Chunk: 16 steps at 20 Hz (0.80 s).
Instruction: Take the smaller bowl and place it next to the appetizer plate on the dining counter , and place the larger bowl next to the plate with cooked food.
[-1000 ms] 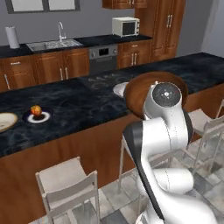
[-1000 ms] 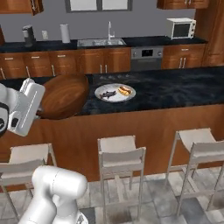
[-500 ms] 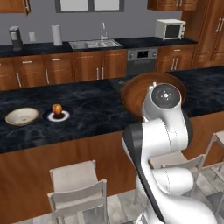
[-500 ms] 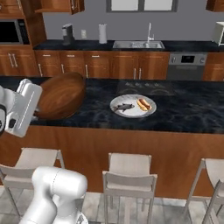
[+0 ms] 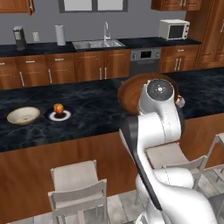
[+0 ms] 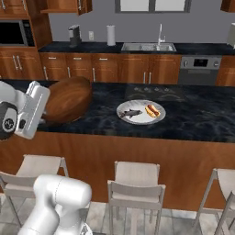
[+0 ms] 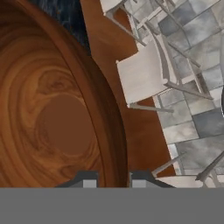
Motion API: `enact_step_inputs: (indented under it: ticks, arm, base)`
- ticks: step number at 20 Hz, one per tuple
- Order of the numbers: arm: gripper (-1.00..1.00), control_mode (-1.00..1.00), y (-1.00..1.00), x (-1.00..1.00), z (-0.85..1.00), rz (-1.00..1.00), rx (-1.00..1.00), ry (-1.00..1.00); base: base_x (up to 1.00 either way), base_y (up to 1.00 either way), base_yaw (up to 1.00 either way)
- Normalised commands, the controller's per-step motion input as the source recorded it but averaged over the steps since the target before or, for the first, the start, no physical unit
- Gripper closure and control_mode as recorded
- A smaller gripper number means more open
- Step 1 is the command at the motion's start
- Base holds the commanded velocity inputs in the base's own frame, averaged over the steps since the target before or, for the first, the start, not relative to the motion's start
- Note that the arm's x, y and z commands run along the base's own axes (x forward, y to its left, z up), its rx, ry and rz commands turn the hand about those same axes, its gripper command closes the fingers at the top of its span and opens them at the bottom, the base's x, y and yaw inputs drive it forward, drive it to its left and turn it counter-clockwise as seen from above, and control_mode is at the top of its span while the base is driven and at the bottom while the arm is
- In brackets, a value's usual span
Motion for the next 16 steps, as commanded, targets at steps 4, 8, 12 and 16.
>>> enact_step_inputs:
  ticks: [4, 8, 12, 16]
  arm:
    - [1.00, -1.00, 0.14, 1.00, -0.18, 0.09, 0.03, 0.28]
    - [1.00, -1.00, 0.04, 1.00, -0.29, 0.12, 0.03, 0.27]
    - [1.00, -1.00, 0.00, 1.00, -0.37, 0.11, 0.01, 0.13]
    - [1.00, -1.00, -0.01, 0.97, -0.41, 0.02, 0.13, -0.05]
  base:
    - [0.00, 0.00, 0.00]
    - [0.00, 0.00, 0.00]
    - [0.00, 0.00, 0.00]
    - [0.00, 0.00, 0.00]
